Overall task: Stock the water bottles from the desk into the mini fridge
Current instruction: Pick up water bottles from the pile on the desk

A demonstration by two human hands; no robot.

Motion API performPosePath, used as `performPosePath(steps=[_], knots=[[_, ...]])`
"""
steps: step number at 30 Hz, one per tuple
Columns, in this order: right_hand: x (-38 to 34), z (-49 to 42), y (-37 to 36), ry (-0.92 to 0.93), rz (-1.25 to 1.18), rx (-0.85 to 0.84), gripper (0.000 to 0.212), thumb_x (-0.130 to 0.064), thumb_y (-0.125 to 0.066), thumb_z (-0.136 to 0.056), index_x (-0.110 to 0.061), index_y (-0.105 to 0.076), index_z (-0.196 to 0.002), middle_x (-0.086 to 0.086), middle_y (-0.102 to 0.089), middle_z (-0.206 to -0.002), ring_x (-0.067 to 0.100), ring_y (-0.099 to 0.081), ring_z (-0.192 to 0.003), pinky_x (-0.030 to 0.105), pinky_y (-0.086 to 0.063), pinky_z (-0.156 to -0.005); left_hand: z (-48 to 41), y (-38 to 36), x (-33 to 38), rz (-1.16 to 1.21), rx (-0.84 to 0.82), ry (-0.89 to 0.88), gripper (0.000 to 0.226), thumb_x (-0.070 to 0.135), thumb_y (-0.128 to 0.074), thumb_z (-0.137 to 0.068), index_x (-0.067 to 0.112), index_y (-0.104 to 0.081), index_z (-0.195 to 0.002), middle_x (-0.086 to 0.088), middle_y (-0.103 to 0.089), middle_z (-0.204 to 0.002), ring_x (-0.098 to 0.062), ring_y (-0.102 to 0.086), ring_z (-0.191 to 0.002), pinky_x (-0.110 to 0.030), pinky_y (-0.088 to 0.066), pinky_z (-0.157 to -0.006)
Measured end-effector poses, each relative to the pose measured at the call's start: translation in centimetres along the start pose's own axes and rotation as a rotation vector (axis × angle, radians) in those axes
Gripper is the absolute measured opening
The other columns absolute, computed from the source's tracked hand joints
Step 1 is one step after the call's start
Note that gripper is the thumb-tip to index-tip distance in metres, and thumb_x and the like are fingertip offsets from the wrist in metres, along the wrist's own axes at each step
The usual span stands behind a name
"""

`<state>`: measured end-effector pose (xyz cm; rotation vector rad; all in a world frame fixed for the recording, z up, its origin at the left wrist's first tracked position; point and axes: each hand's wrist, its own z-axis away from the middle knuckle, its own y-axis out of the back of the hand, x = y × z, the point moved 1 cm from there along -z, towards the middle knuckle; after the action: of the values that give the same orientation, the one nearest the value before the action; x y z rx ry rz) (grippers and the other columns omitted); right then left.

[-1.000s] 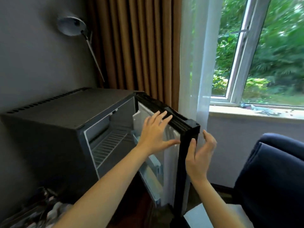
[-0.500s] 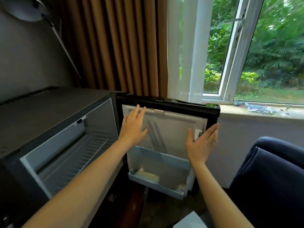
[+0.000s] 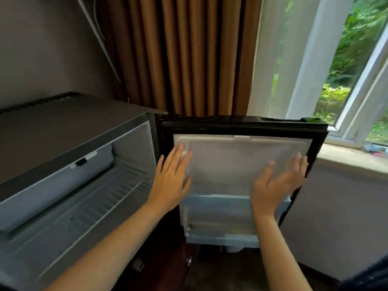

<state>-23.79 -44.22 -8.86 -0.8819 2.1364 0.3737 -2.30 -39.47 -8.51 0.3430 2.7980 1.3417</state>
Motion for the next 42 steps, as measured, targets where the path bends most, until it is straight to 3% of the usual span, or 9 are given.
performPosePath(steps=[5,9,14,18,24,29,33,38,42], knots=[[-6.0,16.2,-4.5,0.190,-0.369,-0.672,0.029,-0.034,-0.037,-0.097,-0.011,-0.045,-0.111,0.004,-0.051,-0.106,0.011,-0.049,-0.100,0.017,-0.038,-0.091,9.8,0.7,-3.4,0.096,-0.136,0.185,0.053,0.013,-0.063,-0.084,0.006,-0.048,-0.134,-0.014,-0.047,-0.139,-0.030,-0.045,-0.129,-0.041,-0.037,-0.105],[-7.4,25.1,-5.9,0.226,-0.348,-1.193,0.015,-0.011,-0.051,-0.088,-0.001,-0.059,-0.094,0.012,-0.064,-0.083,0.029,-0.065,-0.074,0.023,-0.041,-0.067,20.5,4.7,-6.0,0.062,-0.223,0.637,0.036,0.012,-0.048,-0.088,0.011,-0.058,-0.123,-0.008,-0.059,-0.121,-0.023,-0.056,-0.112,-0.025,-0.040,-0.097],[-9.0,33.2,-3.9,0.557,-0.367,-1.588,0.005,-0.004,-0.060,-0.078,-0.009,-0.062,-0.079,0.008,-0.064,-0.062,0.028,-0.063,-0.051,0.028,-0.041,-0.042,31.1,11.0,-4.5,-0.183,-0.210,0.918,0.018,0.008,-0.062,-0.072,0.013,-0.071,-0.087,-0.004,-0.067,-0.083,-0.021,-0.068,-0.075,-0.026,-0.054,-0.060],[-9.3,39.4,-0.5,0.707,-0.422,-1.922,0.019,-0.025,-0.044,-0.094,-0.015,-0.055,-0.083,0.006,-0.065,-0.072,0.027,-0.064,-0.064,0.034,-0.046,-0.054,37.5,14.2,-2.5,-0.347,-0.119,1.149,0.023,0.019,-0.048,-0.081,0.013,-0.068,-0.089,-0.003,-0.066,-0.087,-0.022,-0.066,-0.082,-0.027,-0.052,-0.063],[-7.8,47.7,2.8,0.795,-0.280,-1.983,0.039,-0.043,-0.042,-0.091,-0.024,-0.036,-0.125,0.002,-0.046,-0.120,0.019,-0.054,-0.104,0.030,-0.051,-0.079,44.4,10.8,-2.6,-0.545,-0.128,1.450,0.040,0.045,-0.043,-0.092,0.018,-0.052,-0.119,-0.002,-0.054,-0.114,-0.021,-0.054,-0.105,-0.032,-0.044,-0.083],[-5.1,51.8,1.0,0.613,-0.304,-2.127,0.076,-0.048,-0.056,-0.075,-0.032,-0.009,-0.133,0.013,-0.035,-0.132,0.036,-0.050,-0.112,0.039,-0.044,-0.083,47.3,4.8,-3.0,-0.875,-0.049,1.385,0.050,0.048,-0.048,-0.089,0.015,-0.046,-0.125,-0.008,-0.052,-0.118,-0.027,-0.051,-0.107,-0.037,-0.044,-0.086],[-4.6,50.2,0.2,0.418,-0.396,-2.331,0.078,-0.037,-0.062,-0.077,-0.016,-0.014,-0.134,0.012,-0.052,-0.121,0.030,-0.055,-0.104,0.036,-0.045,-0.081,47.1,1.7,0.1,-0.902,0.276,1.464,0.046,0.034,-0.052,-0.090,0.011,-0.045,-0.129,-0.010,-0.049,-0.124,-0.027,-0.045,-0.113,-0.037,-0.039,-0.092],[-2.3,46.5,0.7,0.303,-0.533,-2.386,0.076,-0.028,-0.061,-0.082,-0.012,-0.013,-0.137,-0.004,-0.051,-0.091,0.019,-0.056,-0.088,0.034,-0.048,-0.078,47.9,-0.5,2.7,-0.953,0.197,1.505,0.047,0.036,-0.045,-0.093,0.014,-0.045,-0.134,-0.007,-0.046,-0.137,-0.023,-0.040,-0.127,-0.037,-0.032,-0.106],[0.8,43.7,0.0,0.001,-0.571,-2.505,0.051,-0.025,-0.062,-0.082,-0.017,-0.031,-0.122,-0.001,-0.055,-0.092,0.015,-0.060,-0.082,0.033,-0.055,-0.066,48.0,-0.9,3.4,-0.985,0.326,1.494,0.039,0.028,-0.049,-0.092,0.010,-0.052,-0.126,-0.009,-0.054,-0.126,-0.025,-0.051,-0.114,-0.037,-0.041,-0.094]])
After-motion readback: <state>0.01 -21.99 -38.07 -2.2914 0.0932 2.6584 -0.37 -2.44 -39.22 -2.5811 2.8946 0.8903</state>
